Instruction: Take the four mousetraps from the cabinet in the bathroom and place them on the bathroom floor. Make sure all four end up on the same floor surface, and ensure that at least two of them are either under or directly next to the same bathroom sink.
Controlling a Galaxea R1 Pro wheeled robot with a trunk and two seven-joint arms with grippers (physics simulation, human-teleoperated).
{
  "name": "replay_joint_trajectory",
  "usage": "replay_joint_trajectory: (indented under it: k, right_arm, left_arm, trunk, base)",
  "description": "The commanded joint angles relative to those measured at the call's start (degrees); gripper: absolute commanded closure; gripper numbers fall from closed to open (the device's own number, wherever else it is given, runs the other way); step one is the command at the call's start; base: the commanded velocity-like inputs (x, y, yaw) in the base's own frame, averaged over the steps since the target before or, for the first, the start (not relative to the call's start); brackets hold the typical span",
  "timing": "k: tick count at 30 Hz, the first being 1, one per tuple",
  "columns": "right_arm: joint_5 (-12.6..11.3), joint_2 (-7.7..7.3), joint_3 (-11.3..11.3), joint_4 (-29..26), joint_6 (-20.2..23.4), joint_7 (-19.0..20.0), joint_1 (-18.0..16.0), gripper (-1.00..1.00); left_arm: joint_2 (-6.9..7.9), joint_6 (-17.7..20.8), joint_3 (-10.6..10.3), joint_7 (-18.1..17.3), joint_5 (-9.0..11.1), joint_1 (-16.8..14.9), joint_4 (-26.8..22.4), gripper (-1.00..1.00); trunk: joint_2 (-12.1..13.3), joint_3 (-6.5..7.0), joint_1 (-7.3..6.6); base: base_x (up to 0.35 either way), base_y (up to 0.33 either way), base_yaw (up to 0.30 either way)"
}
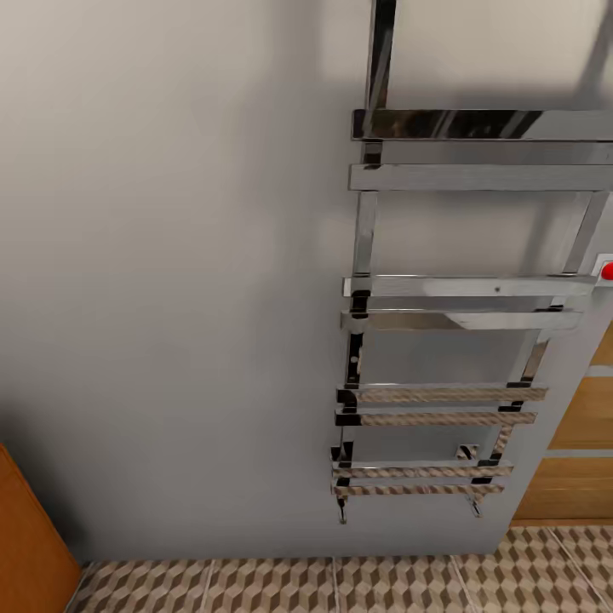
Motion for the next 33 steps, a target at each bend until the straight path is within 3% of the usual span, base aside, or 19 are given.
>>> replay_joint_trajectory:
  k: [1, 5, 12, 28, 33]
  right_arm:
    - [0.1, 0.33, 0.2, -0.3, -0.3, -0.2, 0.0, -1.0]
    - [0.1, 1.59, 0.2, -1.0, -0.6, -0.2, 0.0, -1.0]
    - [0.2, 1.99, 0.3, -1.1, -0.6, -0.2, 0.0, -1.0]
    - [0.2, 2.19, 0.1, -1.3, -0.8, -0.2, 0.0, -1.0]
    - [0.2, 2.2, 0.1, -1.3, -0.8, -0.2, 0.0, -1.0]
  left_arm:
    - [-0.33, -0.1, 0.3, -0.3, 0.1, 0.3, 0.1, -1.0]
    - [-0.4, -0.1, 0.3, -0.3, 0.1, 0.3, 0.1, -1.0]
    - [-0.42, -0.1, 0.3, -0.3, 0.1, 0.3, 0.1, -1.0]
    - [-0.68, -0.1, 0.3, -0.3, 0.1, 0.3, 0.1, -1.0]
    - [-0.7, -0.1, 0.3, -0.3, 0.1, 0.3, 0.1, -1.0]
  trunk:
    - [0.0, -0.03, 0.0]
    - [0.0, -0.03, 0.0]
    - [0.0, -0.03, 0.0]
    - [0.0, -0.03, 0.0]
    - [0.0, -0.03, 0.0]
  base:
    - [0.0, 0.0, 0.0]
    - [0.0, 0.0, 0.0]
    - [0.0, 0.0, 0.0]
    - [-0.003, 0.0, 0.0]
    - [-0.2, 0.0, 0.0]
